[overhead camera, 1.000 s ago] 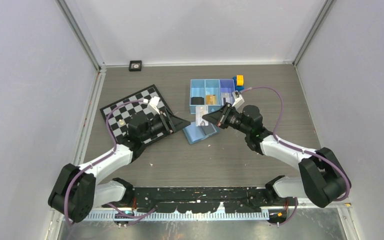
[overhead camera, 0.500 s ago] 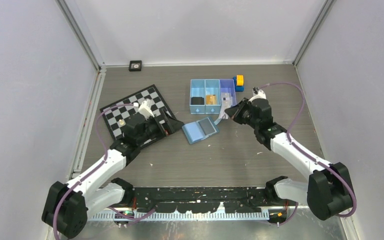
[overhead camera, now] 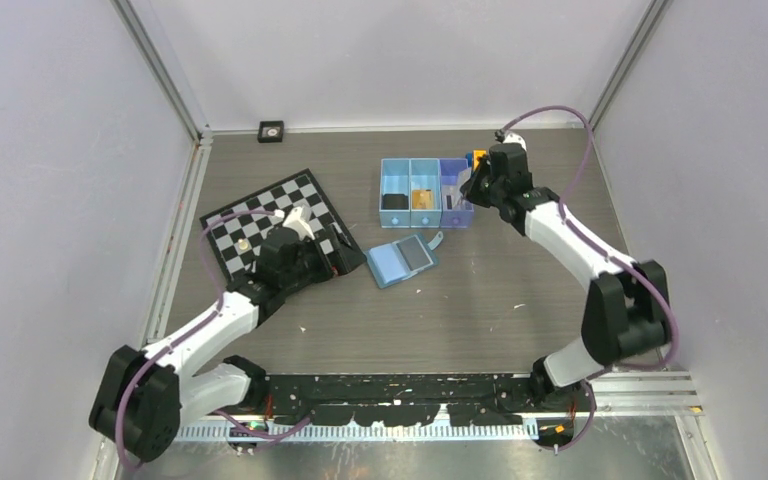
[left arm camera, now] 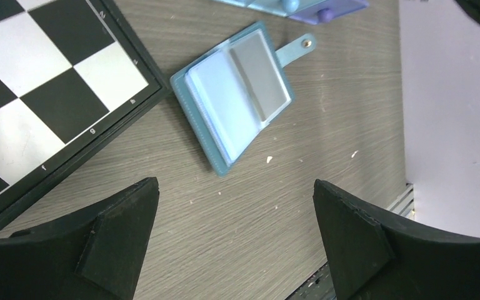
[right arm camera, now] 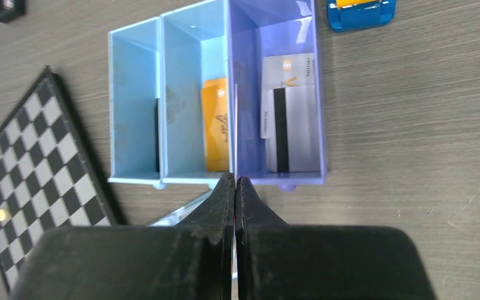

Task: Take the credit cards out of the card holder
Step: Place the credit card in the storage box.

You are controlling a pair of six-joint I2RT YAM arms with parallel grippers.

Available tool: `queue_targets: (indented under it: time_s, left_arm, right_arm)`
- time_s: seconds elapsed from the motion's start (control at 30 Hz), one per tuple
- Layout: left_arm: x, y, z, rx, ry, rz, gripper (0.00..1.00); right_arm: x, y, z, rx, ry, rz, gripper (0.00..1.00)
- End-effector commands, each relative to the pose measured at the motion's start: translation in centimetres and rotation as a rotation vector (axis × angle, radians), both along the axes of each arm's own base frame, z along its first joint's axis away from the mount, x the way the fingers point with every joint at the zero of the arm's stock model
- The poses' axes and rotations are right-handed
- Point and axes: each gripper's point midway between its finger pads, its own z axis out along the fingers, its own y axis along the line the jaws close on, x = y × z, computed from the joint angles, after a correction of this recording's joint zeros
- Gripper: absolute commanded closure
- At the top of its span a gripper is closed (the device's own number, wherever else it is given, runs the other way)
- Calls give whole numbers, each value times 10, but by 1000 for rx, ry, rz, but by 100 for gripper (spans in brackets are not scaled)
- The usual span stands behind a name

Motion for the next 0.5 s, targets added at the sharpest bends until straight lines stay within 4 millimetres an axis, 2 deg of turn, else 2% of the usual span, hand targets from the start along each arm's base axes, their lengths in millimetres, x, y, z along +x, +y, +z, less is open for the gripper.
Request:
queue_targets:
  time_s: [0.0,0.13,0.23,0.47]
  left_arm:
    - [4,-12,-10,-17,16,-50,5]
    - [6,-22,-22,-25,67,-83,7]
    - [6,-26,-30,-26,101,-99,8]
    - [8,-22,-33,-6,116,-74,8]
  right_arm:
    - [25,-4,-2,-34,38,52,99]
    - [41,-7,-5,-43,42,62,100]
    - [48,0,-11,-31,62,94,99]
    - [59,18,-45,13,164,156,99]
